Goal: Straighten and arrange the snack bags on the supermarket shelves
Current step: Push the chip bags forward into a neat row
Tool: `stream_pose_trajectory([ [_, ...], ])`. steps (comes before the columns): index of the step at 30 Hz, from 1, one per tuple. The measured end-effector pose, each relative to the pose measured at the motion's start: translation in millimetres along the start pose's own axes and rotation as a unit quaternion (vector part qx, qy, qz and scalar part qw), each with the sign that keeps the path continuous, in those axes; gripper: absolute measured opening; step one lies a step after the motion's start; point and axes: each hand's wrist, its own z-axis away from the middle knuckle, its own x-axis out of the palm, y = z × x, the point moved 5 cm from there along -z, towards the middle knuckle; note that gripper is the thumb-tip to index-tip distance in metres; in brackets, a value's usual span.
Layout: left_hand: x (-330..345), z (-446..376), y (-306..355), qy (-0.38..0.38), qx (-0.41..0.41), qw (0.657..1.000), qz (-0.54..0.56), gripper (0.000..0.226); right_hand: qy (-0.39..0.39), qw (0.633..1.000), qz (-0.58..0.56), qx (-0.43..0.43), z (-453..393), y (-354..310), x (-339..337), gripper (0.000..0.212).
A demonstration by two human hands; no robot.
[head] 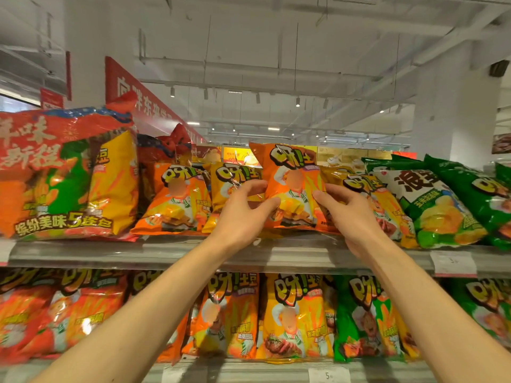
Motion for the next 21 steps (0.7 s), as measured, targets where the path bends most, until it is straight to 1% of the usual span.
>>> stream_pose_trajectory([
  [4,-23.5,2.5,-1.5,0.02,-0.003,1.0,0.022,0.052,-0.021,0.998,-0.048,-0.019,5.1,-17.7,20.2,0.047],
  [7,-45.7,5.6,-0.8,0.019,-0.007,1.0,0.012,0.068,-0.026,0.997,-0.047,-0.052,9.9,-31.0,41.7,0.039],
  [10,-66.2,8.4,-6.1,0.024,-0.021,0.999,-0.014,0.081,-0.043,0.996,-0.053,-0.058,12.0,-37.6,64.8,0.033],
  [13,-88.5,9.9,-11.9,0.059,-0.016,0.998,-0.022,0.08,-0.073,0.993,-0.08,-0.037,6.4,-37.4,79.1,0.021],
  [14,-95.5,10.7,-12.8,0.072,-0.012,0.997,-0.021,0.079,-0.072,0.995,-0.064,-0.035,3.6,-34.8,80.4,0.018],
  [15,-102.3,12.0,-13.3,0.084,-0.006,0.996,-0.019,0.078,-0.065,0.997,-0.024,-0.035,-0.9,-29.7,80.3,0.017],
  [16,-108.6,13.3,-13.8,0.094,0.0,0.995,-0.015,0.076,-0.061,0.997,0.025,-0.03,-4.7,-22.2,80.2,0.019],
  [18,-120.3,16.2,-15.1,0.11,0.006,0.994,-0.009,0.07,-0.076,0.991,0.11,0.003,-7.2,-4.7,83.8,0.032],
  [21,-135.8,20.1,-19.0,0.117,0.004,0.993,-0.028,0.062,-0.115,0.98,0.155,0.042,-6.3,13.4,92.7,0.039],
])
